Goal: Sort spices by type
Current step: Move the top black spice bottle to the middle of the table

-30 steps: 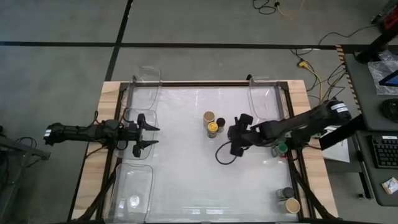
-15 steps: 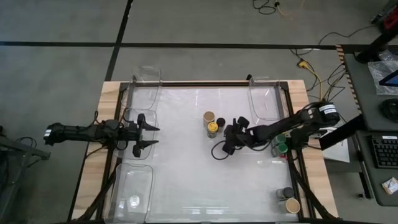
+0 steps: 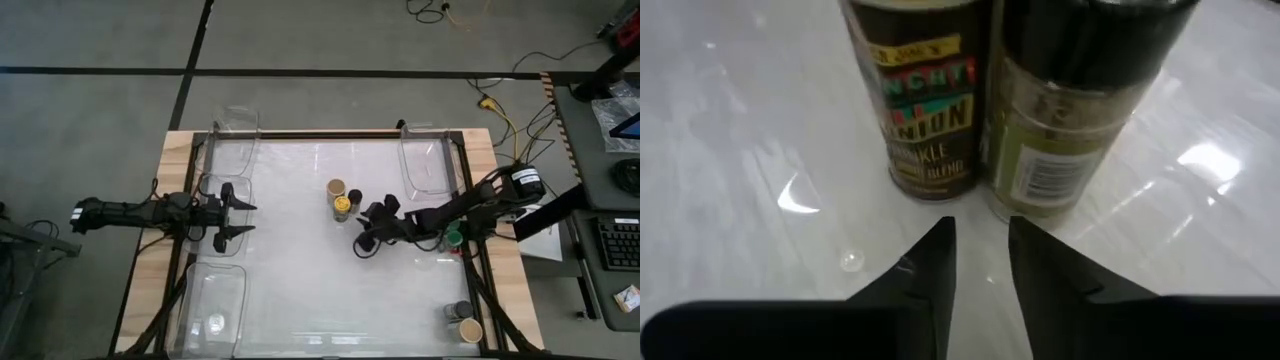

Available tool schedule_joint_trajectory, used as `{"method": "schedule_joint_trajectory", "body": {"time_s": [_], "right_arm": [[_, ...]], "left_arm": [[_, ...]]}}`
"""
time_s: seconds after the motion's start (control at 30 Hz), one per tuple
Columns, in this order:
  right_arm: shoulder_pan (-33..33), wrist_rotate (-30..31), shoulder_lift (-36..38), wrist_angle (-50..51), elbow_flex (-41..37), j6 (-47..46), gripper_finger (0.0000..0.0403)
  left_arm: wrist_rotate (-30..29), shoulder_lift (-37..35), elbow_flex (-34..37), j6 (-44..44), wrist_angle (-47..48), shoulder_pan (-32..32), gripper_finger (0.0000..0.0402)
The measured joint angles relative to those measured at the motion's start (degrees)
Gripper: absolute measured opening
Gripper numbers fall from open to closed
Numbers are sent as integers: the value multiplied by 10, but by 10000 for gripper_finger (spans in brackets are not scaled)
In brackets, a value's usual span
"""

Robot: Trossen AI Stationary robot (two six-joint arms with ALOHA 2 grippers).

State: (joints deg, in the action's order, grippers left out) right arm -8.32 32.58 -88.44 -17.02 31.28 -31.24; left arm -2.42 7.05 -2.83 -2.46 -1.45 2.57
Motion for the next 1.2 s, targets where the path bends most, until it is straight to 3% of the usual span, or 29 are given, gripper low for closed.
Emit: {"method": "schedule_joint_trajectory", "body": {"time_s": [0.13, 0.6, 1.2], "right_arm": [[18, 1, -10, -1, 7, -12, 84], [67, 0, -13, 5, 32, 54, 150], [161, -3, -10, 50, 36, 148, 144]], "left_arm": [[0, 0, 0, 0, 0, 0, 251], [0, 0, 0, 0, 0, 0, 251], [0, 0, 0, 0, 0, 0, 251]]}}
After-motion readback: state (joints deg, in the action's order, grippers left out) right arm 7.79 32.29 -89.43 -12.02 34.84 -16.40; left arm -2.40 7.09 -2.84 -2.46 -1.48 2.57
